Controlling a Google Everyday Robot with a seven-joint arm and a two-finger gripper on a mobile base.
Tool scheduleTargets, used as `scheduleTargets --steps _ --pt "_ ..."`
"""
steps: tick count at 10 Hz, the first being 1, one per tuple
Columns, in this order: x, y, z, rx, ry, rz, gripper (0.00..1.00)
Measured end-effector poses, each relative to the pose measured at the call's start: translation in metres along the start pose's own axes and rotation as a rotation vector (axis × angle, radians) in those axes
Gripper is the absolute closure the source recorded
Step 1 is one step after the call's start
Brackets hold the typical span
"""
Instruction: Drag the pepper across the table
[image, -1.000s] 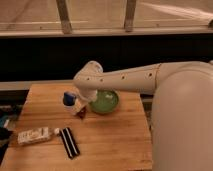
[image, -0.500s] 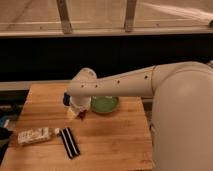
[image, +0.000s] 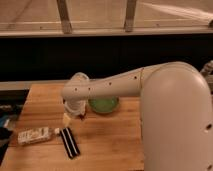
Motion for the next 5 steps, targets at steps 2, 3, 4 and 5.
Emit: scheduleTargets --steps 2,3,4,5 --pt "-0.009 -0.011 0.013 -0.003 0.021 0.013 0.38" --pt "-0.013 -0.017 0.020 -0.007 0.033 0.021 0.38" --pt "-0.014 -0.024 0.027 -0.011 0.044 0.033 0.38" --pt "-0.016 -0.034 0.040 -0.018 0.058 0.053 0.38"
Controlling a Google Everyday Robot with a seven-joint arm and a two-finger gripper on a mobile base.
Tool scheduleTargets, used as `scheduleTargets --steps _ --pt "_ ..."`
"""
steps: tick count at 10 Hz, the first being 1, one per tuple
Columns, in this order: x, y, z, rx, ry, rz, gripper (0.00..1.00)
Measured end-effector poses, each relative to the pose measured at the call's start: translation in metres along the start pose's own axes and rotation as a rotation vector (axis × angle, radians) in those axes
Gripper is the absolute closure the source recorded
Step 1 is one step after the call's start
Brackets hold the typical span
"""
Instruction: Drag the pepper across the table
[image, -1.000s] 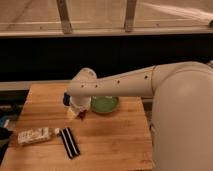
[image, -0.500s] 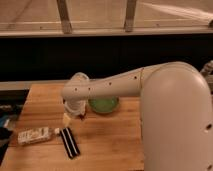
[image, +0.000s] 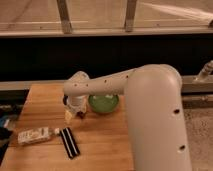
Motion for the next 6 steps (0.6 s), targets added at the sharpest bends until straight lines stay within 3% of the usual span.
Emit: scheduleTargets --steps 2,6 --pt "-0.005 -0.016 0.013 -0.009 0.019 0.032 0.38" --pt "-0.010 -0.028 0.017 -0.006 0.024 0.047 0.38"
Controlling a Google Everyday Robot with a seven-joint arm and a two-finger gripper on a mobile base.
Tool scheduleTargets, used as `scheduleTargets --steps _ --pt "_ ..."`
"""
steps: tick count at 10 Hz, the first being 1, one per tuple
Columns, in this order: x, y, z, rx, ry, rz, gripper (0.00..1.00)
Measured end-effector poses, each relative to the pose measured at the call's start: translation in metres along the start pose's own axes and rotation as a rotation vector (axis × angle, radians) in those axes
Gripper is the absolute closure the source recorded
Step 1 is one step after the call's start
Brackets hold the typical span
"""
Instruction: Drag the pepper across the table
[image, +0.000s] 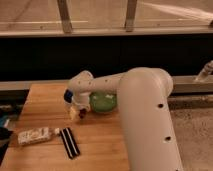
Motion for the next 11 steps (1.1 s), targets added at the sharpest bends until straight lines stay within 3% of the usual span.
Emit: scheduleTargets --steps 4,8,10,11 --pt "-0.012 -0.011 0.016 0.042 0.006 0.001 0.38" --pt "-0.021 -0.013 0.019 0.069 0.004 0.007 0.38" --pt "-0.024 -0.012 0.020 0.091 0.007 0.001 0.53" --pt "-0.024 -0.013 0.019 0.109 0.007 0.000 0.65"
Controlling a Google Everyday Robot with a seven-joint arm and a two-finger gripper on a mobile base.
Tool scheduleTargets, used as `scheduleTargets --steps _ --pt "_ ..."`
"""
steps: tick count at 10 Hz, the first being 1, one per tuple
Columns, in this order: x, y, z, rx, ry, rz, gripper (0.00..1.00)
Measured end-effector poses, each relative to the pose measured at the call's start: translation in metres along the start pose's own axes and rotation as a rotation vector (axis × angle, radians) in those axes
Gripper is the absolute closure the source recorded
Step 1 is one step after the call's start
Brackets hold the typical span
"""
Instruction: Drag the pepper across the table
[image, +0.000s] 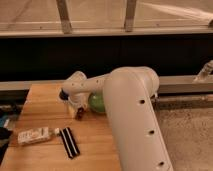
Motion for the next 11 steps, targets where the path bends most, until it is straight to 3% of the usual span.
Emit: scheduleTargets --steps 4,7,11 --pt "0.017 -0.014 -0.002 0.039 0.012 0.014 0.99" --pt "0.041 -0.035 -0.006 0.047 0.013 0.060 1.00" --pt "0.096 -0.077 -0.014 0.054 0.032 0.160 1.00"
